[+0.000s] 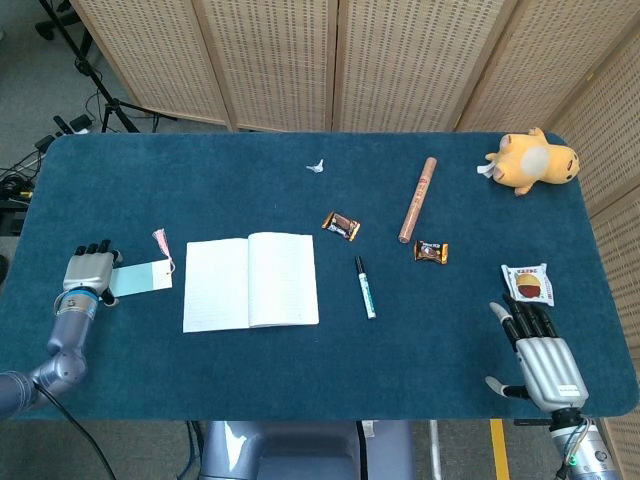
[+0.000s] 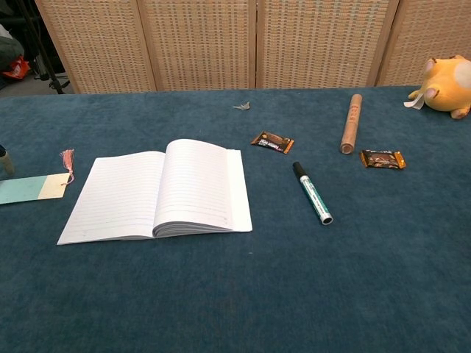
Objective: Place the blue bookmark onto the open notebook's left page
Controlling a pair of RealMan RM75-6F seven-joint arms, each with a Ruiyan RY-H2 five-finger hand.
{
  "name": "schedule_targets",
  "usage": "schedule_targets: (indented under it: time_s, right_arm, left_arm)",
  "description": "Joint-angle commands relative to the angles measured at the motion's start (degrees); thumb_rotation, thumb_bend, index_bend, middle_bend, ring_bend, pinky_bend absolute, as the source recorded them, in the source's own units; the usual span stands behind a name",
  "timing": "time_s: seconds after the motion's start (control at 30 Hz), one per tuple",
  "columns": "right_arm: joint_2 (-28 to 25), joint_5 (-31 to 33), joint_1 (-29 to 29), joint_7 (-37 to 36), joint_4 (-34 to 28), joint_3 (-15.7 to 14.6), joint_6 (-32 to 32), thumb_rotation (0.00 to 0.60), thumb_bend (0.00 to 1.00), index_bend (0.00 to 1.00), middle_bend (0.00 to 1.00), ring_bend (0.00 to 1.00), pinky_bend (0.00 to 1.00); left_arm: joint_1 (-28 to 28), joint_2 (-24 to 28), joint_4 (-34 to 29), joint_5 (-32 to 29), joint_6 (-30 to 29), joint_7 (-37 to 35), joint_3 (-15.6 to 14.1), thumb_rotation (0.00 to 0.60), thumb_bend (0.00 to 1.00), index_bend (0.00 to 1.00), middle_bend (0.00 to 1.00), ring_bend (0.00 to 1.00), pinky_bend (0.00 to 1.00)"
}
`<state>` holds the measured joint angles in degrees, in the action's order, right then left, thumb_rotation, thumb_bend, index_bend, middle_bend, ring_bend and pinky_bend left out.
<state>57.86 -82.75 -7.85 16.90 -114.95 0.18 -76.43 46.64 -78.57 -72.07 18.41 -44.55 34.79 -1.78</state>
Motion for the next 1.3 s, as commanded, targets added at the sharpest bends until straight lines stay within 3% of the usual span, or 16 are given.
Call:
schedule_targets:
  time_s: [0.03,1.13,1.3]
  right_arm:
    - [0.0,-0.1,0.0,0.0,0.0,0.0,-0.1,0.600,0.10,0.00,0.00,0.00,0.01]
    - [-0.2,-0.8,0.3,-0.9,0.1,0.0,-0.8,0.600,0.10,0.00,0.00,0.00,0.00]
    - [-0.2,-1.0,0.3,-1.0,0.1,-0.1,-0.9,0.600,0.10,0.00,0.00,0.00,0.00]
  left_arm:
    - [0.0,-0.3,0.3,-0.1,0.1,0.2,0.0,0.600,0.17,0.27,0.00,0.00,0.00]
    - [-1.1,-2.1,0.6,0.8,-0.6,1.4,1.2,0.600,0.24,0.27,0.00,0.00,0.00]
    - [-1.1,-1.7,-0.3,1.5,-1.0,1.4,1.4,0.600,0.29,0.27,0.00,0.00,0.00]
